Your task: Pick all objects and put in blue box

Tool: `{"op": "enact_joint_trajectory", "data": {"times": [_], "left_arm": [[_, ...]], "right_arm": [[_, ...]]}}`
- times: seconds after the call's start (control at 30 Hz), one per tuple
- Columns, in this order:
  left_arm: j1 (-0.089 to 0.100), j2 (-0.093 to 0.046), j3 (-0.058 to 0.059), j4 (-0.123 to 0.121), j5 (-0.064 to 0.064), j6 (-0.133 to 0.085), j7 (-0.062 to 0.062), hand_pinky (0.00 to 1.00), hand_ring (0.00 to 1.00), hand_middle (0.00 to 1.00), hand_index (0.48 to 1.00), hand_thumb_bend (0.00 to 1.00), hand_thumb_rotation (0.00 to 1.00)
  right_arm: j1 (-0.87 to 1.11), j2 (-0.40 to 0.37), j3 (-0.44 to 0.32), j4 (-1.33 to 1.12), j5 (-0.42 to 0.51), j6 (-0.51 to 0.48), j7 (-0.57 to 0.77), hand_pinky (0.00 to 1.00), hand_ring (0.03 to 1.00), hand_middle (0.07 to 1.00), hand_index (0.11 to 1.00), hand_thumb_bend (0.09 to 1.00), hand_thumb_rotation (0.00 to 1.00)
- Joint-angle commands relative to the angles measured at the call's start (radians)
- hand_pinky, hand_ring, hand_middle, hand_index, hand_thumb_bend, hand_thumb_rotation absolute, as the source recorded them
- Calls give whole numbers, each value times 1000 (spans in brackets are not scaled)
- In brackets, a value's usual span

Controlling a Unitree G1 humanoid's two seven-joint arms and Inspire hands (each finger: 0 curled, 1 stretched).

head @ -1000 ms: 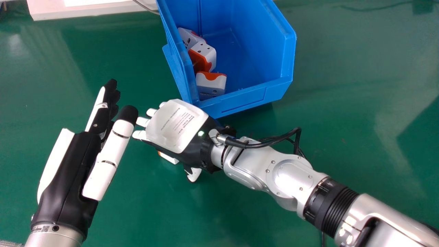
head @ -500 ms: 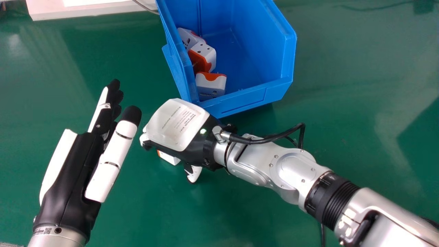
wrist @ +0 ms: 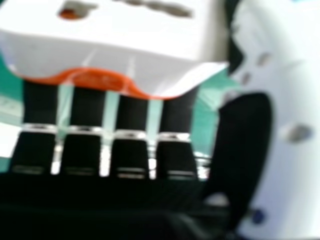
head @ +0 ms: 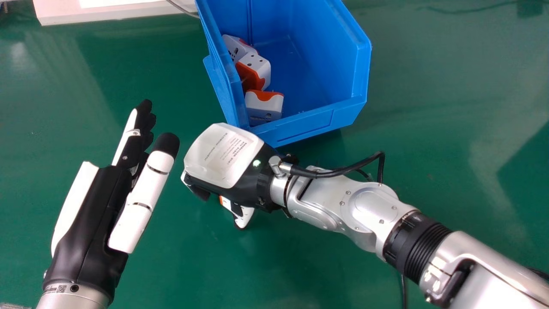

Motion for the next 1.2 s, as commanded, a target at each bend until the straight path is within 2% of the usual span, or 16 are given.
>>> {"op": "enact_joint_trajectory", "data": {"times": [0.0,0.17,0.3,0.6,0.8,0.97,1.0,1.07,1.13,1.17], "left_arm": [[-1,-5,-1,-34,2,-4,7,1000,1000,1000,1000,528,1000],[0,-5,-2,-34,1,-3,7,1000,1000,1000,1000,528,1000],[3,-5,1,-43,-2,2,5,1000,1000,1000,1000,527,1000],[2,-3,6,-48,-6,8,3,1000,1000,1000,1000,527,1000],[0,-3,9,-39,-10,5,2,1000,1000,1000,1000,528,1000],[-11,-2,8,-35,-8,13,4,1000,1000,1000,1000,528,1000],[-12,-2,8,-35,-7,13,4,1000,1000,1000,1000,529,1000],[-16,-2,7,-34,-6,17,5,1000,1000,1000,1000,529,1000],[-22,-1,7,-34,-4,21,5,1000,1000,1000,1000,531,1000],[-25,0,7,-33,-3,23,5,1000,1000,1000,1000,531,1000]], "right_arm": [[-17,-5,-8,7,1,-11,-29,82,121,216,482,522,113],[-21,-11,-8,17,1,-30,-56,64,103,208,479,521,116],[-21,-21,-5,11,-7,-39,-59,55,93,201,477,520,118],[-22,-21,-3,12,-11,-39,-67,37,77,176,474,520,119],[-6,-18,-16,-7,9,-46,-67,42,80,183,474,519,118],[-3,-15,-17,-26,12,-45,-38,43,80,175,473,519,118],[-4,-16,-16,-33,11,-46,-29,98,144,251,472,518,94],[-2,-19,-18,-49,13,-51,-18,98,144,251,472,518,94],[0,-28,-21,-66,16,-69,-17,259,334,408,478,517,103],[1,-31,-24,-71,21,-77,-14,259,334,408,478,517,103]]}}
